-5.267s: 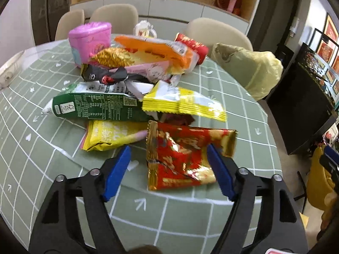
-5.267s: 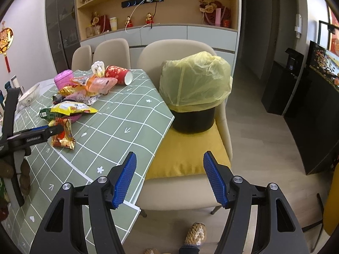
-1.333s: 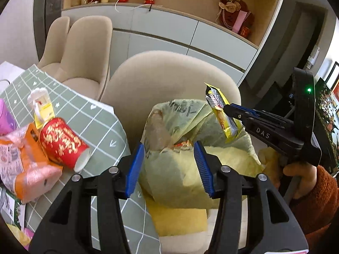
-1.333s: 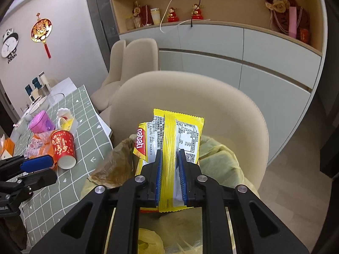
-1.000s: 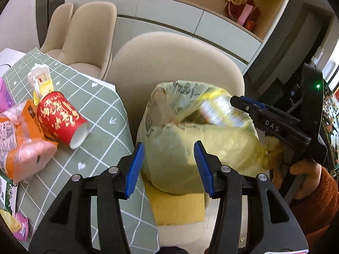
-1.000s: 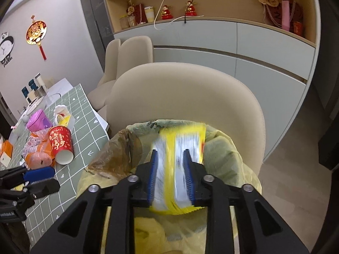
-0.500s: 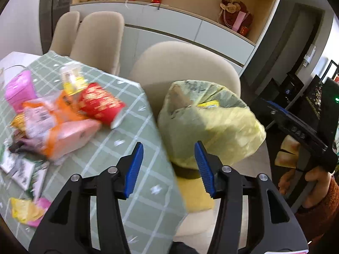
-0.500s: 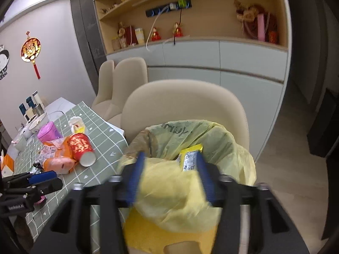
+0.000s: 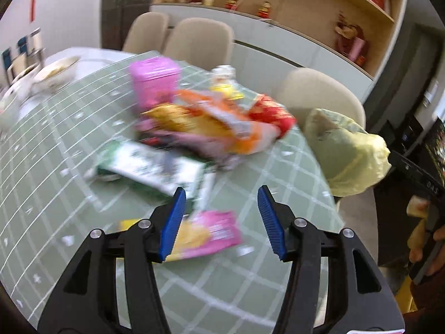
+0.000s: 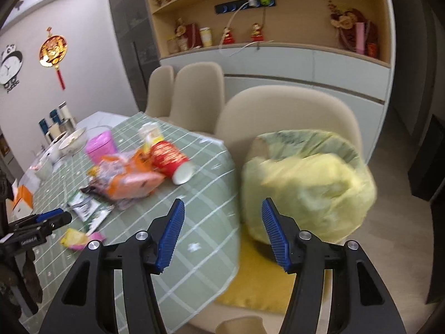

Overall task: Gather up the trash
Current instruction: 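Move both open grippers back over the table toward the remaining wrappers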

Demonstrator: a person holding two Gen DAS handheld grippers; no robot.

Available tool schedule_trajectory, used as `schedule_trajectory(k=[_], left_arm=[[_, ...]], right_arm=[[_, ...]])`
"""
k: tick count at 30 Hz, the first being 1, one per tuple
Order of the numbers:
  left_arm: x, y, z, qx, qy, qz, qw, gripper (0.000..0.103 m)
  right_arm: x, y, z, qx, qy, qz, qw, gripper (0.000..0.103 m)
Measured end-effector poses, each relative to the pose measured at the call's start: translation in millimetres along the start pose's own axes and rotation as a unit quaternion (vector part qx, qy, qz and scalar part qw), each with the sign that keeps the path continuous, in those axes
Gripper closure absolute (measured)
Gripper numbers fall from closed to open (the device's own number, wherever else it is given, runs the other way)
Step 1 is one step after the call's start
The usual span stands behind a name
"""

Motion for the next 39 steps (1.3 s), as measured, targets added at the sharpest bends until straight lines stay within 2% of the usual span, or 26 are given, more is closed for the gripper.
schedule_trajectory(k=[3,8,11,14,17,22,26,30,32,34,35,36,39], left_arm=[[0,3,-31,0.008,0.007,-0.001,0.9999,0.051],[-1,-5,-65,0.008,0.012,-0.014,0.9998,0.051],[-2,-14,-78,-0.011,0.026,-0.029,0.9992,0.051],[-8,-21,-82,-0.037,0.018,-0.054,0.9977,0.051],[-13,-21,-86,-0.03,0.01,-0.056,0.9979,0.051],[-11,-10,-104,-0.001,0.047,-0.035,0.9983,0.051],[-12,2,-110,0.016,0.071,-0.022,0.9971,0.051],[-16,18,-112,0.019,0.095,-0.011,0.9953,0.051],[-20,25,-113,0.02,0.101,-0.009,0.9947,0.051],[-26,31,-115,0.02,0.103,-0.012,0.9944,0.051],[-27,32,-115,0.02,0.1,-0.015,0.9946,0.051],[-29,32,-114,0.021,0.093,-0.018,0.9953,0.051],[-27,27,-113,0.018,0.074,-0.024,0.9968,0.051]], right_arm=[[-5,-6,-23,0.015,-0.006,-0.01,1.0,0.048],[-20,-17,-52,0.014,0.0,-0.034,0.999,0.048],[-30,-19,-62,0.007,0.011,-0.048,0.999,0.048],[-36,-19,-69,0.015,0.012,-0.054,0.998,0.048],[-40,-23,-85,0.038,0.022,-0.067,0.997,0.048],[-41,-39,-134,0.106,0.076,-0.078,0.988,0.048],[-39,-64,-170,0.153,0.113,-0.095,0.977,0.049],[-44,-93,-191,0.199,0.049,-0.136,0.969,0.058],[-49,-102,-197,0.203,0.029,-0.148,0.967,0.059],[-57,-108,-206,0.218,0.018,-0.159,0.963,0.071],[-59,-109,-208,0.226,0.016,-0.161,0.961,0.083],[-60,-108,-209,0.228,0.017,-0.161,0.96,0.09],[-55,-98,-200,0.218,0.021,-0.143,0.965,0.096]])
Point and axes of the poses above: each gripper's, at about its wrist camera, not at the fingertips, and y roughly against the way its jaws point, z to its right, x to its top, the point moved 4 cm from there along -y, roughly the way its jaws point, and after that the axes turned 9 degrees about y, right-handed, at the moved point
